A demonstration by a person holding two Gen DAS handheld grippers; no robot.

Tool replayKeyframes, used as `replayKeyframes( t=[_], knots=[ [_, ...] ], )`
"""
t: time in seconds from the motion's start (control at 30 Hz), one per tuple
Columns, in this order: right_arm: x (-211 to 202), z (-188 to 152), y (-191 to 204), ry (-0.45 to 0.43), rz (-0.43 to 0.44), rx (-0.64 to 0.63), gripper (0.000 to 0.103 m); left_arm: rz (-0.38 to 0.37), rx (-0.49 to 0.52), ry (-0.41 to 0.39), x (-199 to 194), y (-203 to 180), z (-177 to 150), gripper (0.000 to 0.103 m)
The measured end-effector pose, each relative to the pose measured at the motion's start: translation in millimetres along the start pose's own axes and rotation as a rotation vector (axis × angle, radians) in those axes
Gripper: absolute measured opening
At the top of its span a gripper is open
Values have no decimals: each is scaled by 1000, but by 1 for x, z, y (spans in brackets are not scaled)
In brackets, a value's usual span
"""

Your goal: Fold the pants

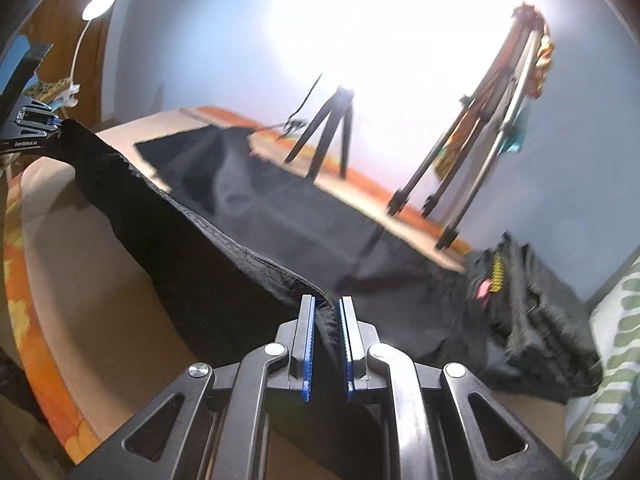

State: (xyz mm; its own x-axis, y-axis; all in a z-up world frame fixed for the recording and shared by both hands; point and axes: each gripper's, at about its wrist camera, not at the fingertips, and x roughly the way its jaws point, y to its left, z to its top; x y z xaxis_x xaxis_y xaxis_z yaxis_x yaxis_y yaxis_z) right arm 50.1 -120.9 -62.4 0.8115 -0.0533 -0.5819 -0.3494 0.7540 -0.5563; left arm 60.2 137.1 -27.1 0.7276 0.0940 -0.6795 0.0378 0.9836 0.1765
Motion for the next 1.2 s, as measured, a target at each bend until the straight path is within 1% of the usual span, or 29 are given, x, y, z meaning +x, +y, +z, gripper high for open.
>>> replayKeyframes(
  t=[0.23, 0.3, 0.47, 0.6, 0.73, 0.9, 1.0, 1.2],
  knots=[
    [14, 32, -25, -21, -52, -13, 9, 19, -3, -69, 15, 5, 42, 3],
    [23, 41, -33, -18, -60, -21, 9, 26, 2, -78, 24, 7, 55, 3],
    [53, 65, -51, 2, -79, -46, 9, 42, 2, -93, 44, 12, 74, 3],
    [83, 86, -59, 17, -113, -82, 9, 51, -9, -85, 68, 18, 90, 3],
    [116, 99, -67, 45, -123, -90, 9, 67, 10, -61, 97, 20, 102, 3],
    [159, 108, -74, 85, -122, -86, 9, 74, 4, -16, 134, 24, 113, 3],
    [185, 113, -75, 104, -129, -92, 9, 99, 30, 5, 154, 21, 119, 3],
    [224, 119, -78, 134, -132, -84, 8, 123, 40, 56, 187, 24, 119, 3]
  ],
)
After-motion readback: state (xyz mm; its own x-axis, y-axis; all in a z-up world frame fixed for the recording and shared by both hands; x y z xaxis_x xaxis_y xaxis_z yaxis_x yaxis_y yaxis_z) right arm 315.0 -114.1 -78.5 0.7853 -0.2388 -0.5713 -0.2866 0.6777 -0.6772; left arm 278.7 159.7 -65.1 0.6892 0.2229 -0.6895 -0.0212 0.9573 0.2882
